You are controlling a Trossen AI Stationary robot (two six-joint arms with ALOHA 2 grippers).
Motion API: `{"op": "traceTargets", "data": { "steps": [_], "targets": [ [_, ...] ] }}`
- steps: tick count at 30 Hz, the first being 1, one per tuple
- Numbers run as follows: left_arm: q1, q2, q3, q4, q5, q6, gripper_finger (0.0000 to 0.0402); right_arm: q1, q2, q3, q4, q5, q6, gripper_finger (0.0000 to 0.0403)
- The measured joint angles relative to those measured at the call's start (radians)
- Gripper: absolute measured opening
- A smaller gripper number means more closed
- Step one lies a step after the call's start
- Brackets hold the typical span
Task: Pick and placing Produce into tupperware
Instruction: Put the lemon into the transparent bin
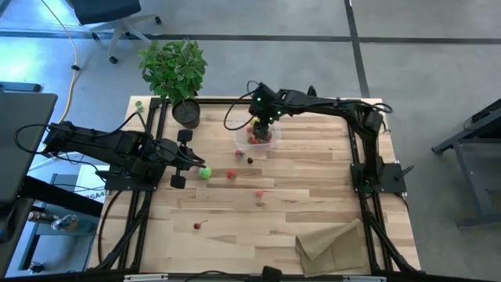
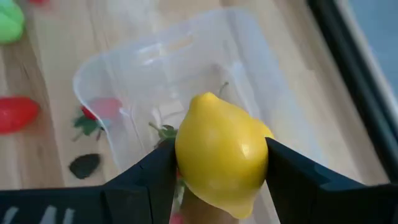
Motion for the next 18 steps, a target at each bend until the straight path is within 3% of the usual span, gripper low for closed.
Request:
{"op": "traceTargets", "data": {
  "steps": [18],
  "targets": [
    [0.0, 0.0, 0.0, 0.0, 0.0, 0.0, 0.0003, 0.01, 0.138, -0.002, 0.012, -0.048, -0.142, 0.0189]
  ]
}}
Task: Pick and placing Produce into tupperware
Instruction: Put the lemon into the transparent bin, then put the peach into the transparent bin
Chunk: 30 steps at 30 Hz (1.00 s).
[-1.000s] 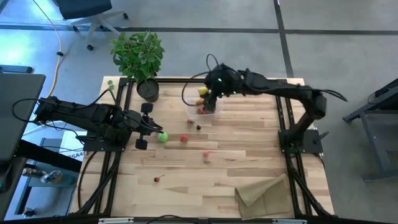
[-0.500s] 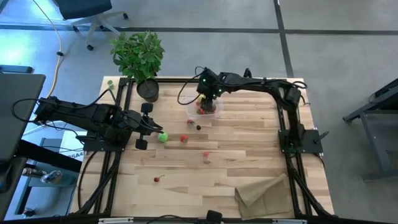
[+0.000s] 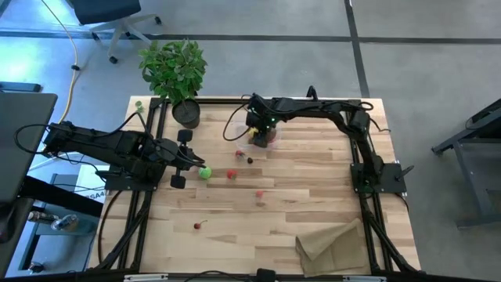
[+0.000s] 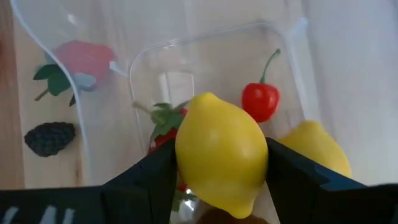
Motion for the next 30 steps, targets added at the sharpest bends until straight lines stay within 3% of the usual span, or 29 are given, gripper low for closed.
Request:
{"op": "traceTargets", "data": {
  "steps": [7, 12, 21, 30],
  "targets": [
    [0.0, 0.0, 0.0, 0.0, 0.0, 0.0, 0.0003, 0.0, 0.0, -0.007, -0.032, 0.011, 0.003, 0.0206],
    [0.0, 0.0, 0.0, 0.0, 0.0, 0.0, 0.0003, 0.001, 0.0, -0.007, -0.023, 0.092, 0.055, 0.0226],
    [0.0, 0.0, 0.0, 0.0, 0.0, 0.0, 0.0003, 0.0, -0.005, 0.007, -0.044, 0.036, 0.04, 0.0233],
    [0.0, 0.0, 0.0, 0.0, 0.0, 0.0, 0.0003, 0.012, -0.005, 0.121, -0.158, 0.066, 0.037, 0.0234]
  ]
}}
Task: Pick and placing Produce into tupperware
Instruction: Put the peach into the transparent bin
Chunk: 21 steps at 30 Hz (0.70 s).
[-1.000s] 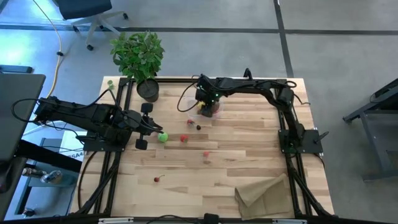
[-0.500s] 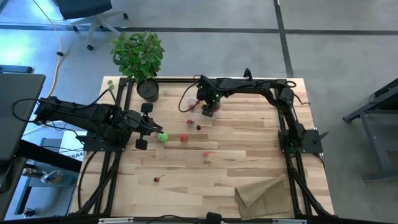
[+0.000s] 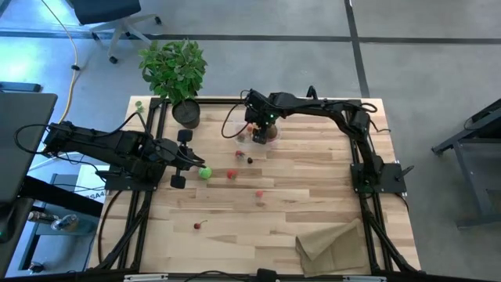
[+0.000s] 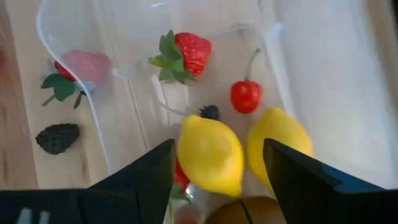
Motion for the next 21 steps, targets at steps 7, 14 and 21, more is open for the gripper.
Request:
{"op": "traceTargets", "data": {
  "steps": [7, 14, 21],
  "targets": [
    [0.0, 0.0, 0.0, 0.0, 0.0, 0.0, 0.0003, 0.009, -0.002, 0.225, -0.235, 0.0, 0.061, 0.0233],
    [0.0, 0.0, 0.0, 0.0, 0.0, 0.0, 0.0003, 0.05, -0.152, 0.291, -0.282, 0.056, 0.207, 0.0216],
    [0.0, 0.0, 0.0, 0.0, 0.0, 0.0, 0.0003, 0.234, -0.31, 0.291, -0.292, 0.232, 0.3, 0.0204]
  ]
}}
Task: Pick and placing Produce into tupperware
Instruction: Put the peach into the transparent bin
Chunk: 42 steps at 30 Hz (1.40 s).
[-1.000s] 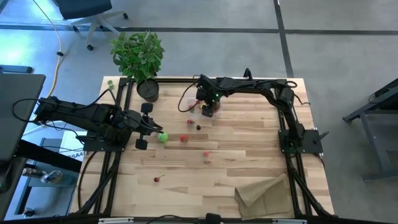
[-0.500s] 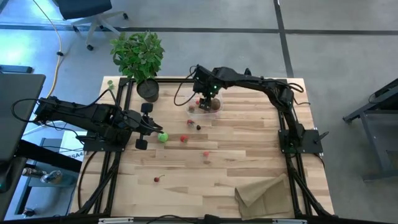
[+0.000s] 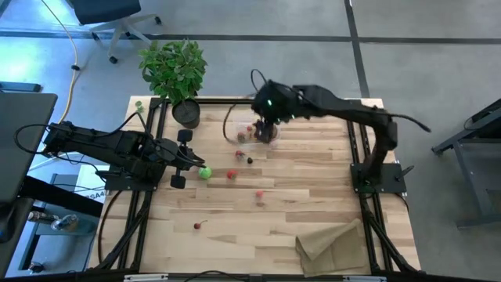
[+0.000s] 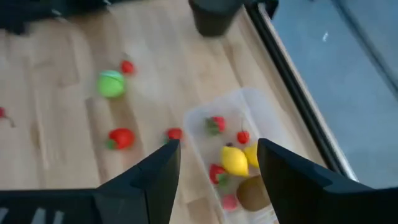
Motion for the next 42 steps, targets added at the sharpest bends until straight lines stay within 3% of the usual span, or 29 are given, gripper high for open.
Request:
{"op": "traceTargets", "data": {
  "steps": [8, 13, 20, 25, 36, 42],
  "targets": [
    [0.0, 0.0, 0.0, 0.0, 0.0, 0.0, 0.0003, 0.292, -0.048, -0.011, -0.058, 0.255, 0.117, 0.0204],
    [0.0, 0.0, 0.0, 0.0, 0.0, 0.0, 0.0003, 0.448, -0.085, -0.178, -0.004, 0.347, 0.282, 0.0203],
    [0.0, 0.0, 0.0, 0.0, 0.0, 0.0, 0.0003, 0.532, -0.146, -0.565, 0.359, 0.29, 0.449, 0.0203],
    [0.0, 0.0, 0.0, 0.0, 0.0, 0.0, 0.0003, 0.525, -0.15, -0.749, 0.581, 0.254, 0.45, 0.0203],
    [0.0, 0.0, 0.0, 0.0, 0.0, 0.0, 0.0003, 0.471, -0.15, -1.01, 0.834, 0.171, 0.306, 0.0203],
    [0.0, 0.0, 0.0, 0.0, 0.0, 0.0, 0.0003, 0.445, -0.15, -1.104, 0.998, 0.075, 0.23, 0.0203]
  ]
}}
